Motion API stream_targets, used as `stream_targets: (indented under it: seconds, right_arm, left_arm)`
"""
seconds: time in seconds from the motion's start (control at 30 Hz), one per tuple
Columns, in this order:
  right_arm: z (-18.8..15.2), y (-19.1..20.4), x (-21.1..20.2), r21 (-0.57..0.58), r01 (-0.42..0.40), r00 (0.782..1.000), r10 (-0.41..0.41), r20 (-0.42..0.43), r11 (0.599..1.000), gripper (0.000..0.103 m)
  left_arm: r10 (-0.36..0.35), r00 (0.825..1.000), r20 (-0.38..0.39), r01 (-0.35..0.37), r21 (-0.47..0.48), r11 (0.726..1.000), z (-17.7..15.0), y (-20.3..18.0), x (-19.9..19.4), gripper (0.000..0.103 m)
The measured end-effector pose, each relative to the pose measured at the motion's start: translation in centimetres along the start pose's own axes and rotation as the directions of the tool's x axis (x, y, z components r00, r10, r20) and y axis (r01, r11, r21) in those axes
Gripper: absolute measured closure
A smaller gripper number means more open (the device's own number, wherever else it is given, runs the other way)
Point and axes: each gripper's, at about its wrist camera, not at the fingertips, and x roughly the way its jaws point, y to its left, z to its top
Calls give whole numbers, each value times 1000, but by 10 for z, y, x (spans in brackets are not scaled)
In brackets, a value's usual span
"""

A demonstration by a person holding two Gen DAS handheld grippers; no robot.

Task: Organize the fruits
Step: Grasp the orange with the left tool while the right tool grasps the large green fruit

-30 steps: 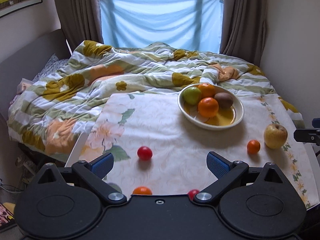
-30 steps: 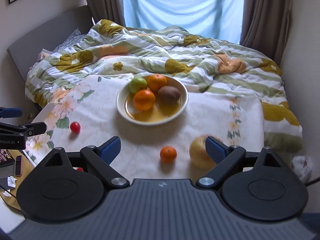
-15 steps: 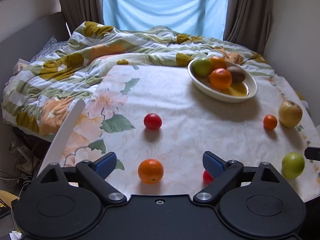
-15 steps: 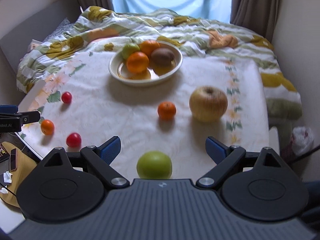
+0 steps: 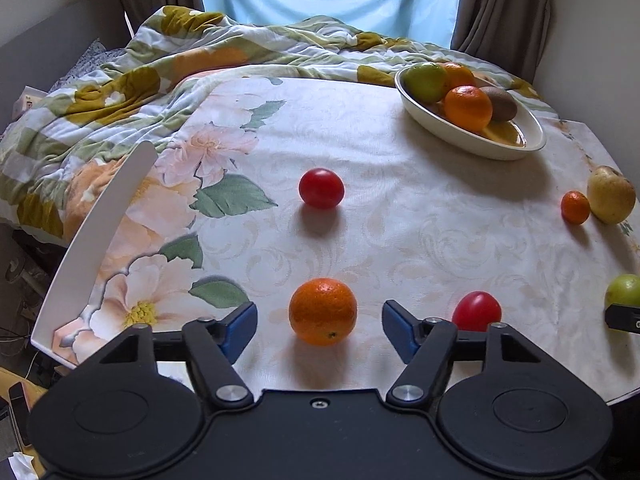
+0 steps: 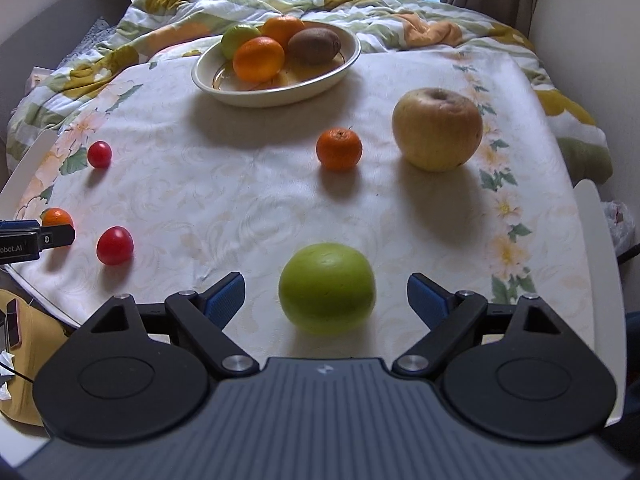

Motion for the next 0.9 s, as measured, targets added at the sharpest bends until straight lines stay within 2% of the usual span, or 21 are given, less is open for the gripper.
stream_targets:
  seconds: [0.07,0.1,0.13,0.27,0.47,0.63,0.73,0.9]
  right_arm:
    - [0,2,3,4,-3,1000,3,-10,1000,0]
    - [0,3,4,4,-1,1000,1,-15,1000,0]
    - [0,5,5,1,4,1000,-4,-18,1000,0]
    - [-1,8,8,-7,21,999,-21,-28,1000,6]
    - [1,6,12,12,28,998,-27,-51,1000,21]
    - [3,7,11,8,35,999,-34,-42,999,23]
    - [4,8,12,-9,57,998,-57,-39,998,34]
    - [6,6,11,-22,49,998,-50,-41,999,34]
  left_arm:
    - [-7,1000,-10,7,1,1000,0,0,3,54]
    - [-11,1000,-17,11,3,1000,-1,0,5,60]
    - [-15,1000,-19,15,3,1000,-1,0,6,62]
    - [-18,1000,-13,18,13,1000,-3,0,4,62]
    - [-29,999,-20,29,7,1000,-5,3,2,62]
    - [-26,999,-27,26,0,1000,-7,3,-1,62]
    - [-29,999,-28,28,-9,1000,-8,4,-4,62]
    - [-30,999,-15,29,-13,999,-6,1,-14,62]
